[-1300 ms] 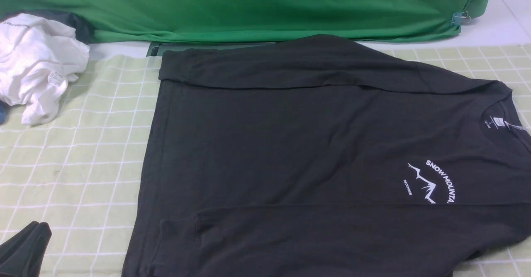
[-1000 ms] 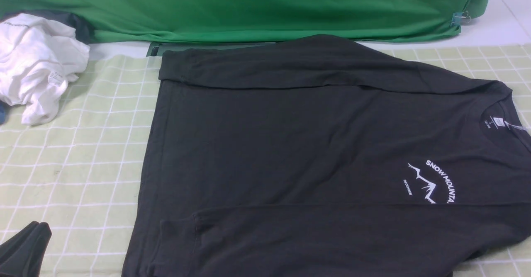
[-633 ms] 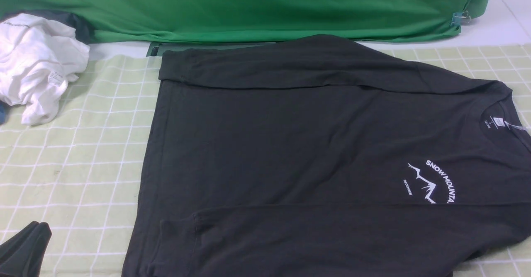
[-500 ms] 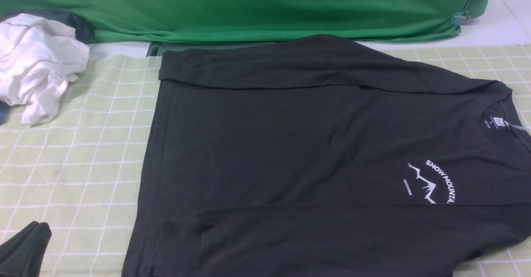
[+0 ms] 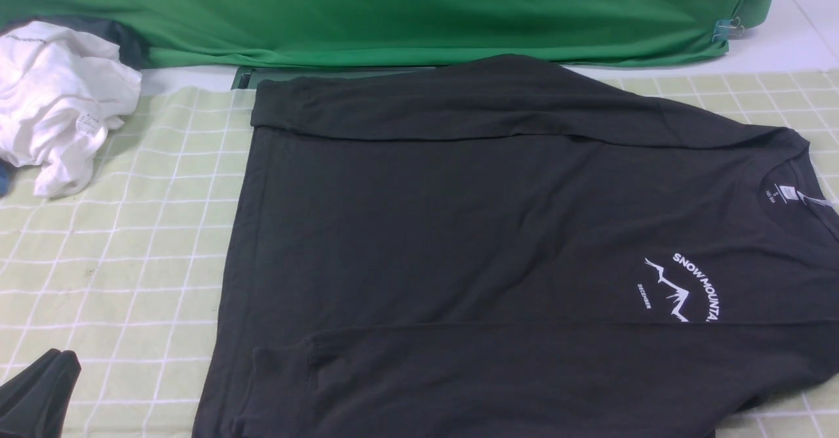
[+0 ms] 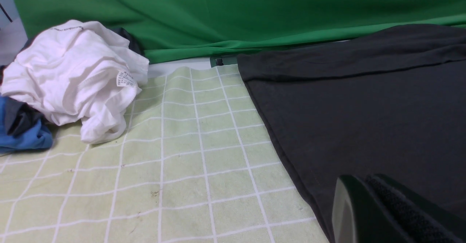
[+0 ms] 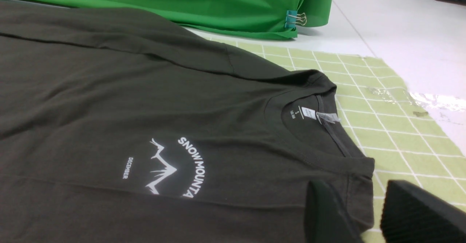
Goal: Fold a long-sleeved shirt over a green coffee tablecloth.
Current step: 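Grasp the left edge of the dark T-shirt lying flat on the table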
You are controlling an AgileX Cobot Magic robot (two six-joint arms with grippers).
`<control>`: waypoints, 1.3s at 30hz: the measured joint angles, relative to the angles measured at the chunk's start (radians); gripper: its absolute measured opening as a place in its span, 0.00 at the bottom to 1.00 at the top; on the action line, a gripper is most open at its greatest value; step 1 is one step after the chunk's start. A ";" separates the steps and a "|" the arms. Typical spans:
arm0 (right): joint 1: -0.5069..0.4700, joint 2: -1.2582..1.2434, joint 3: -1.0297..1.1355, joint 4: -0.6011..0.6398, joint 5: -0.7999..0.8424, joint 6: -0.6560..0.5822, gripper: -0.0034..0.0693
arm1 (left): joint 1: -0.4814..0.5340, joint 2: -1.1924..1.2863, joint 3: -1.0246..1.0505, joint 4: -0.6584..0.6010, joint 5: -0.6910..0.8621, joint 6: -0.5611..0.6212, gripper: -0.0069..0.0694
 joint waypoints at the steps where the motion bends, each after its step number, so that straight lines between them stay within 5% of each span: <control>1: 0.000 0.000 0.000 0.000 0.000 0.000 0.38 | 0.000 0.000 0.000 0.003 0.000 0.001 0.11; 4: 0.000 0.000 0.000 0.000 -0.003 0.000 0.38 | 0.000 0.000 0.000 -0.010 -0.012 -0.015 0.11; 7: 0.000 0.000 0.000 0.038 -0.050 0.059 0.38 | 0.000 0.000 0.000 -0.221 -0.066 -0.175 0.11; 11: 0.000 0.000 0.000 0.312 -0.151 0.439 0.38 | 0.000 0.000 0.000 -0.681 -0.149 -0.491 0.11; 13: 0.000 0.000 0.000 0.380 -0.160 0.568 0.38 | 0.000 0.000 0.000 -0.787 -0.172 -0.570 0.11; 24: 0.000 0.000 0.000 0.427 -0.310 0.679 0.35 | 0.000 0.000 0.000 -0.653 -0.322 -0.627 0.11; 27: 0.000 0.000 -0.031 0.427 -0.476 0.587 0.19 | 0.000 0.000 -0.029 -0.602 -0.459 -0.638 0.11; 31: 0.000 0.048 -0.188 0.424 -0.454 0.415 0.08 | 0.000 0.046 -0.200 -0.445 -0.371 -0.635 0.11; 34: 0.000 0.205 -0.483 0.423 -0.211 0.097 0.05 | -0.001 0.285 -0.494 -0.267 0.007 -0.584 0.11; 39: 0.000 0.420 -0.742 0.420 0.221 -0.134 0.05 | -0.001 0.617 -0.704 -0.289 0.421 -0.299 0.11</control>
